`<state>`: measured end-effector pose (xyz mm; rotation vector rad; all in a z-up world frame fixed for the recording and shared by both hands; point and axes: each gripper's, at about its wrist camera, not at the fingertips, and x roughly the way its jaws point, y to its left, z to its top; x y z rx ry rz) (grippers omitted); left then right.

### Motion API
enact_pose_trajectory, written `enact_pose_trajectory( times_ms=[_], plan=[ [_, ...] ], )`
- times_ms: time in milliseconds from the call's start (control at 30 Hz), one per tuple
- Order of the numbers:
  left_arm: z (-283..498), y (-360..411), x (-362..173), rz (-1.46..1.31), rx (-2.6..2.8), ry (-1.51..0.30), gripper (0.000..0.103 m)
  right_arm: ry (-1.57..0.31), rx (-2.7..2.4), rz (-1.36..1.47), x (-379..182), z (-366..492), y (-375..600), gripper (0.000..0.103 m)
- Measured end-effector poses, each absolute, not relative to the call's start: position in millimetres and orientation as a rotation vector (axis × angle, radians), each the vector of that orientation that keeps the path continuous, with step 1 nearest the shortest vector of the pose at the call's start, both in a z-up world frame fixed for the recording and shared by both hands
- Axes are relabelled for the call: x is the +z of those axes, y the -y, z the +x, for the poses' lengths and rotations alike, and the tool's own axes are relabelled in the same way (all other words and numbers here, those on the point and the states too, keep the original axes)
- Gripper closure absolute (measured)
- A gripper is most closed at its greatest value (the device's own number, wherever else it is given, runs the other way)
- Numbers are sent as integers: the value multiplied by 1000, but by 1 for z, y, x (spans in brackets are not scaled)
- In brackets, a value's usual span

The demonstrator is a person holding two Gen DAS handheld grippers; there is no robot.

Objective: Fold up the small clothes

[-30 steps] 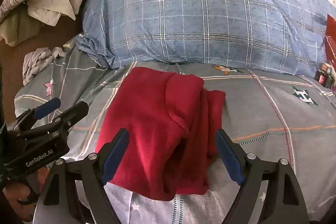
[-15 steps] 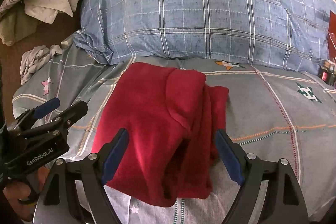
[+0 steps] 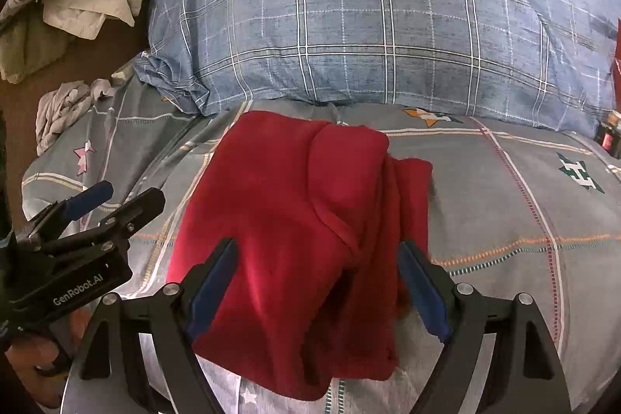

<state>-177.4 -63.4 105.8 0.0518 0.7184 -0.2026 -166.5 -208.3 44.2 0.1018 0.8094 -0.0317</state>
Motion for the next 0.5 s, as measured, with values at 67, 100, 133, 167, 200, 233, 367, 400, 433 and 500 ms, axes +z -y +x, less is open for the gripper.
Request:
enact_pose_trajectory(
  times_ms=[67, 100, 133, 167, 200, 233, 367, 400, 433, 500],
  plan=[
    [-176, 63, 104, 49, -200, -719, 16, -814, -29, 101, 43, -165, 208, 18],
    [-175, 63, 104, 49, -200, -718, 16, -816, -28, 100, 42, -165, 208, 18],
    [-174, 63, 103, 49, -200, -716, 16, -818, -28, 98, 41, -164, 209, 18],
    [-173, 63, 103, 49, -197, -714, 16, -819, -28, 98, 41, -163, 209, 18],
    [-172, 62, 102, 49, -197, -717, 16, -820, -27, 99, 40, -163, 210, 18],
    [-170, 61, 101, 44, -202, -723, 16, -821, -24, 101, 40, -162, 211, 18],
    [-155, 51, 99, 37, -176, -734, 16, -815, -50, 119, 43, -160, 232, 18],
    [-149, 46, 98, 32, -168, -736, 16, -814, -65, 124, 44, -159, 241, 18],
    [-141, 41, 96, 27, -157, -740, 16, -812, -88, 129, 45, -158, 252, 18],
    [-124, 30, 91, 29, -126, -753, 16, -809, -146, 129, 47, -154, 280, 18]
  ],
)
